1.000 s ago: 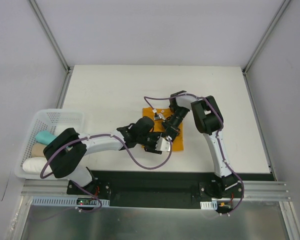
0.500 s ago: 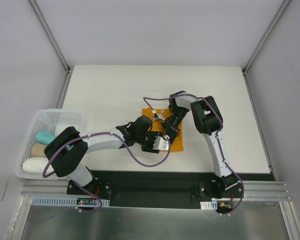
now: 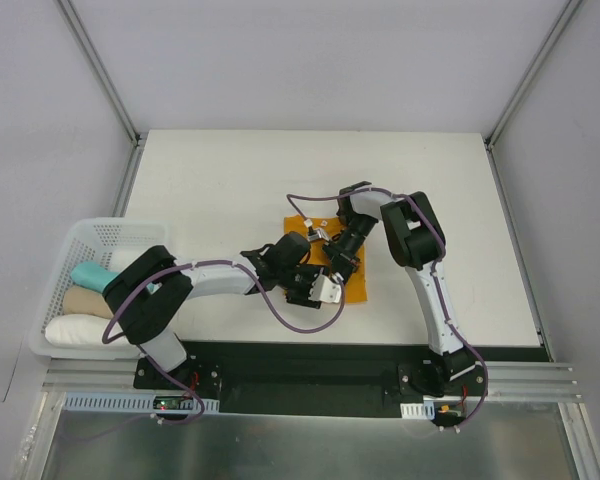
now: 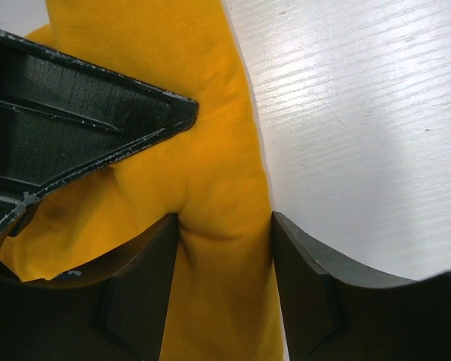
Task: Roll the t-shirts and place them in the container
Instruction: Roll the T-shirt to the center of the board.
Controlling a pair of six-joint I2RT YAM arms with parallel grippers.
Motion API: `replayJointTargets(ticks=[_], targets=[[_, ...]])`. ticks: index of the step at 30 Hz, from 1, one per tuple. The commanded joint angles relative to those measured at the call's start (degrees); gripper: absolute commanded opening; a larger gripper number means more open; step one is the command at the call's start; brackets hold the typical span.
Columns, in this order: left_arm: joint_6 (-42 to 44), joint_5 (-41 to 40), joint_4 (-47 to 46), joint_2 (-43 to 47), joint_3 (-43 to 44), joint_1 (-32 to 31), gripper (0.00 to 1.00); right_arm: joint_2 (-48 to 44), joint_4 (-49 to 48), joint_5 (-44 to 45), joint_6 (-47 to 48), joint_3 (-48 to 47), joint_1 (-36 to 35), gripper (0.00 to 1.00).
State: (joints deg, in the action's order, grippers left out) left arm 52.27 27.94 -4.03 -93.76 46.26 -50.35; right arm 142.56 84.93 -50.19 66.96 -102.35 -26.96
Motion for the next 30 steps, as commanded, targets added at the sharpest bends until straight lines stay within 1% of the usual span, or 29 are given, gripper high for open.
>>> replayJointTargets(ticks=[1, 2, 3, 4, 5, 6, 7, 8, 10, 11, 12, 14, 15, 16, 17, 18, 19, 20, 21, 22, 23, 24, 25, 26, 27, 29, 30], targets=[[2.8, -0.1, 3.3, -4.9, 0.0, -2.2, 0.47, 2.6, 9.9, 4.9, 1.2, -1.2, 0.6, 0.15], [3.0, -0.1, 3.7, -5.3, -0.1, -2.3, 0.44, 2.2, 9.9, 4.6, 1.6, -0.9, 0.9, 0.19], [3.0, 0.2, 3.8, -5.4, -0.2, -2.4, 0.4, 1.3, 9.9, 3.9, 2.5, -0.4, 1.3, 0.29], [3.0, 1.0, 3.8, -5.3, -0.5, -2.5, 0.36, 0.1, 9.9, 2.4, 4.0, 0.3, 2.5, 0.33], [2.7, 1.1, 5.6, -5.1, -0.6, -2.4, 0.34, -1.3, 9.6, 1.7, 6.0, 1.9, 3.3, 0.46], [2.4, 1.3, 6.0, -4.7, -0.9, -2.6, 0.34, -5.1, 8.8, 1.5, 5.8, 2.2, 4.2, 0.55], [1.9, 1.4, 6.5, -4.3, -1.0, -2.5, 0.33, -6.8, 7.9, 1.7, 5.7, 2.2, 6.5, 0.59], [1.3, 1.5, 6.8, -4.1, -1.3, -2.5, 0.31, -9.0, 7.8, 1.7, 5.8, 1.8, 7.9, 0.67], [1.1, 1.8, 8.0, -3.5, -1.5, -2.5, 0.3, -15.3, 7.3, 2.2, 6.8, 1.0, 12.4, 0.85], [0.5, 1.8, 8.1, -3.4, -1.5, -2.6, 0.29, -17.8, 6.4, 2.4, 7.0, 1.4, 13.9, 0.96], [0.2, 1.8, 8.5, -3.5, -1.4, -2.6, 0.28, -23.7, 4.9, 1.8, 6.9, 3.7, 17.0, 0.96], [-0.8, 2.0, 8.9, -3.9, -0.6, -2.5, 0.27, -30.4, -1.2, 1.0, 6.6, 6.9, 19.8, 0.96], [-1.5, 2.0, 9.2, -4.6, -0.2, -2.5, 0.27, -35.8, -5.9, 1.9, 3.7, 9.7, 21.8, 0.96], [-2.3, 2.4, 9.6, -4.9, 0.9, -2.4, 0.27, -49.7, -23.7, 3.9, -0.6, 20.6, 22.6, 0.96], [-3.7, 3.0, 10.1, -5.2, 1.5, -2.5, 0.27, -60.7, -37.8, 8.3, -6.4, 28.9, 23.0, 0.96], [-4.4, 4.6, 10.5, -6.1, 2.2, -2.4, 0.27, -70.1, -51.7, 18.5, -10.4, 37.7, 21.4, 0.96], [-5.1, 5.4, 12.0, -6.4, 3.7, -2.2, 0.27, -86.2, -73.8, 20.6, -7.0, 56.3, 19.9, 0.96], [-6.6, 6.2, 12.4, -6.8, 4.4, -2.2, 0.27, -91.7, -81.9, 22.5, -4.1, 63.0, 17.9, 0.96], [-7.6, 6.9, 12.7, -7.4, 4.9, -2.3, 0.27, -95.8, -86.5, 24.5, -1.3, 68.5, 13.3, 0.96], [-8.2, 8.3, 13.3, -7.7, 5.7, -2.3, 0.27, -99.3, -83.1, 24.9, 3.1, 71.2, 10.6, 0.96], [-8.8, 9.1, 13.7, -7.8, 5.9, -2.2, 0.27, -103.2, -76.4, 24.0, 6.4, 72.0, 8.1, 0.96], [-9.0, 9.6, 13.9, -8.5, 6.3, -2.2, 0.27, -104.5, -68.6, 18.5, 10.0, 71.6, 4.6, 0.96], [-9.4, 9.9, 14.3, -8.8, 6.9, -2.2, 0.27, -105.4, -56.7, 16.5, 16.3, 71.5, 2.7, 0.96], [-9.6, 9.9, 14.7, -9.2, 7.3, -2.2, 0.27, -107.6, -53.6, 15.8, 17.1, 72.8, 0.5, 0.96], [-9.9, 9.7, 14.9, -9.9, 7.7, -2.2, 0.27, -109.0, -52.9, 18.6, 16.9, 74.0, -5.2, 0.97], [-10.7, 10.5, 15.8, -10.7, 8.8, -1.7, 0.27, -113.7, -56.6, 22.8, 17.6, 78.9, -11.0, 0.97], [-11.0, 11.2, 16.2, -11.2, 9.2, -1.6, 0.27, -114.7, -60.1, 26.1, 18.1, 80.7, -15.9, 0.97]])
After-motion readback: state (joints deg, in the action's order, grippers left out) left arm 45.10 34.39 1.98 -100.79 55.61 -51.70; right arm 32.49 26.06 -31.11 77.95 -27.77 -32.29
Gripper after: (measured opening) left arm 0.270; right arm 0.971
